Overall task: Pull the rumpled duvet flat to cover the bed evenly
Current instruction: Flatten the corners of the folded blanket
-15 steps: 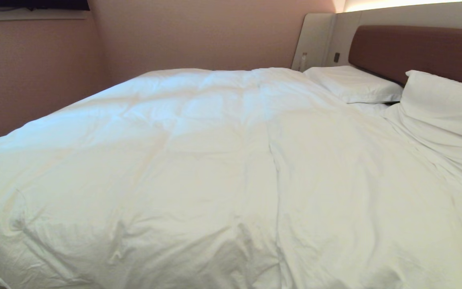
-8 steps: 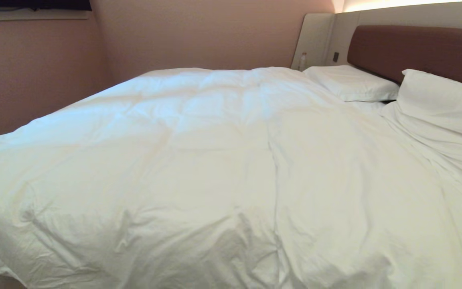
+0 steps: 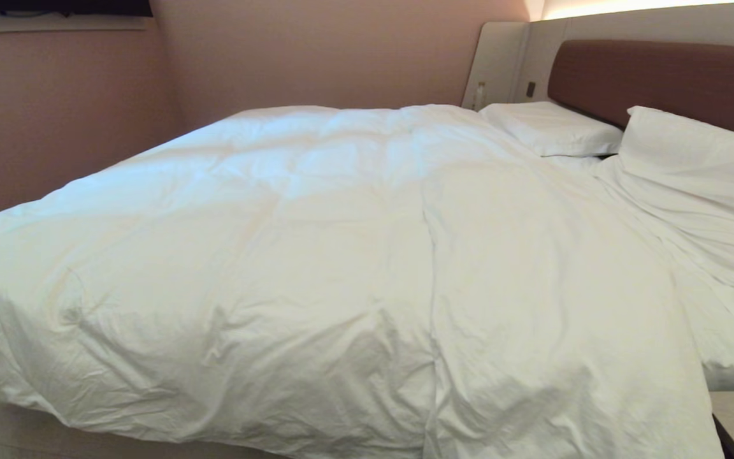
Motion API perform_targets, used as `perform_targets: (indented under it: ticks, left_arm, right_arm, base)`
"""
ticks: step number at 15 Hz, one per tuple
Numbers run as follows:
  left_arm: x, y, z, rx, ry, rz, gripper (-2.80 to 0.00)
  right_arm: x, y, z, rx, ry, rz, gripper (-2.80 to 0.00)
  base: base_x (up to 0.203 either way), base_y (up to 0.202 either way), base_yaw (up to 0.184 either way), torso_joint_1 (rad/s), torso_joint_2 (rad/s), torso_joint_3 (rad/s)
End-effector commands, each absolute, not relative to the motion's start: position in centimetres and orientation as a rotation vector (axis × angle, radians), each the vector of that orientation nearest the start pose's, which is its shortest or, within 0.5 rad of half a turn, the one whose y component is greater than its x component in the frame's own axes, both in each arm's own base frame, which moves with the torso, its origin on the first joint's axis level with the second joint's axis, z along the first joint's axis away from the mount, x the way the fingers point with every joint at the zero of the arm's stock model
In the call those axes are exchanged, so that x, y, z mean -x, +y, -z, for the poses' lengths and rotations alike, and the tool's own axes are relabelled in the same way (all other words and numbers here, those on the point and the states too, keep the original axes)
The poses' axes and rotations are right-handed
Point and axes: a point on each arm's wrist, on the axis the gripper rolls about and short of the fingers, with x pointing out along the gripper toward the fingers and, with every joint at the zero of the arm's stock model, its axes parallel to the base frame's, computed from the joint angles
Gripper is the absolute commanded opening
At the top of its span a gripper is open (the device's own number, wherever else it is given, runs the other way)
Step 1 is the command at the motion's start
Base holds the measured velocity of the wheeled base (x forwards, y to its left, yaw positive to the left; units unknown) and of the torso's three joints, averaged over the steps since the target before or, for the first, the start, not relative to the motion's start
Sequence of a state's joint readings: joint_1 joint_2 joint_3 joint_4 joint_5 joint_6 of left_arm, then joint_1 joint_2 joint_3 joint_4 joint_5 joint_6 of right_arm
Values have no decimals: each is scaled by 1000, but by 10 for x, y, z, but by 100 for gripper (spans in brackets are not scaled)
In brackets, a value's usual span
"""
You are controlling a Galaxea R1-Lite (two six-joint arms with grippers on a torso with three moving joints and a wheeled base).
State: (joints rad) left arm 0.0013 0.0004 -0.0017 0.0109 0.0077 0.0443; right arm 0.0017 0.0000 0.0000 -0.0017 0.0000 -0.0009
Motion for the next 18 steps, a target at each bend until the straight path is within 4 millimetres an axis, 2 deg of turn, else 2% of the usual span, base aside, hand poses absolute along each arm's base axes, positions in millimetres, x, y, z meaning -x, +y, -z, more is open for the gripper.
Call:
perform_targets:
  ticks: [1,9,14,18]
  left_arm:
    - [23,0,-75,-44,9,-10,-280]
    - [23,0,-75,-37,9,-9,-280]
    - [23,0,-75,-30,9,-11,-280]
    - [23,0,-75,-31,9,-11,-280]
  right_arm:
    - [23,0,-76,2,-3,-3,-280]
    - [23,0,-76,2,-2,-2,-280]
    - [23,0,-76,2,-3,-2,-280]
    - [23,0,-76,2,-3,-2,-280]
  base:
    - [0,0,0,0,0,0]
    - [1,6,-1,0,0,0]
    - [1,152,-2,4,3,5]
    - [0,17,0,0,1,2]
